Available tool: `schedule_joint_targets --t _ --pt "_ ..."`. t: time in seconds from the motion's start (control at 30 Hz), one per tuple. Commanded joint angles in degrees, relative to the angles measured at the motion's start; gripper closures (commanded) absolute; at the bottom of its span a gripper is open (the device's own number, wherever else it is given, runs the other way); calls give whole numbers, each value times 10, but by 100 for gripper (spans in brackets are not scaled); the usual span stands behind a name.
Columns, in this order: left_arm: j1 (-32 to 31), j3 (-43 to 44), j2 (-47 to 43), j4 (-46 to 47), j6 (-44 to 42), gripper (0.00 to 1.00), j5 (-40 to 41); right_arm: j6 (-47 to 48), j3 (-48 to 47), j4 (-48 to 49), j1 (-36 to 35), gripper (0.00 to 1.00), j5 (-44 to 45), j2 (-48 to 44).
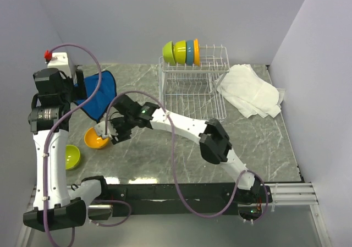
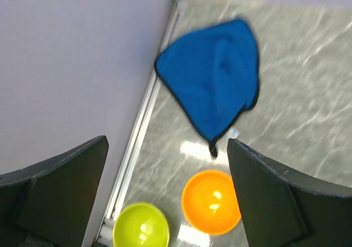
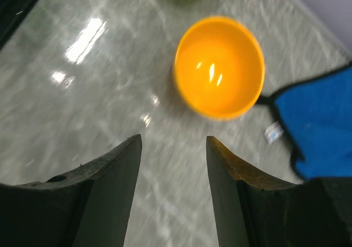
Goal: Load the bowls into the dish rack
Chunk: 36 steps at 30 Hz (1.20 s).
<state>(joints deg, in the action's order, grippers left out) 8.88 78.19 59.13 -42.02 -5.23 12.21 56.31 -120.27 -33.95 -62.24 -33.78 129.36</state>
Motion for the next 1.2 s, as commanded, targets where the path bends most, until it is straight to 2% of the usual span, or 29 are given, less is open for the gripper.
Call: schedule_joint_targets --t 0.0,0.17,0.27,0.83,0.93,1.07,1.17 --pt "-22 71 -6 15 48 3 43 49 -80 49 -14 42 -5 58" --pt "-27 82 -2 2 41 3 52 70 -110 71 -20 42 -16 105" --pt "-30 75 0 3 35 3 56 97 -129 51 -24 43 -24 123" --pt "-26 49 -2 0 35 3 57 147 -159 65 -40 47 -9 183" --pt "-27 48 -5 0 33 3 57 159 -161 69 -45 52 -2 191" --pt "-30 47 -6 1 34 3 57 170 -159 84 -48 84 10 195" --pt "-35 48 -8 0 31 3 61 179 -154 82 -49 99 15 188"
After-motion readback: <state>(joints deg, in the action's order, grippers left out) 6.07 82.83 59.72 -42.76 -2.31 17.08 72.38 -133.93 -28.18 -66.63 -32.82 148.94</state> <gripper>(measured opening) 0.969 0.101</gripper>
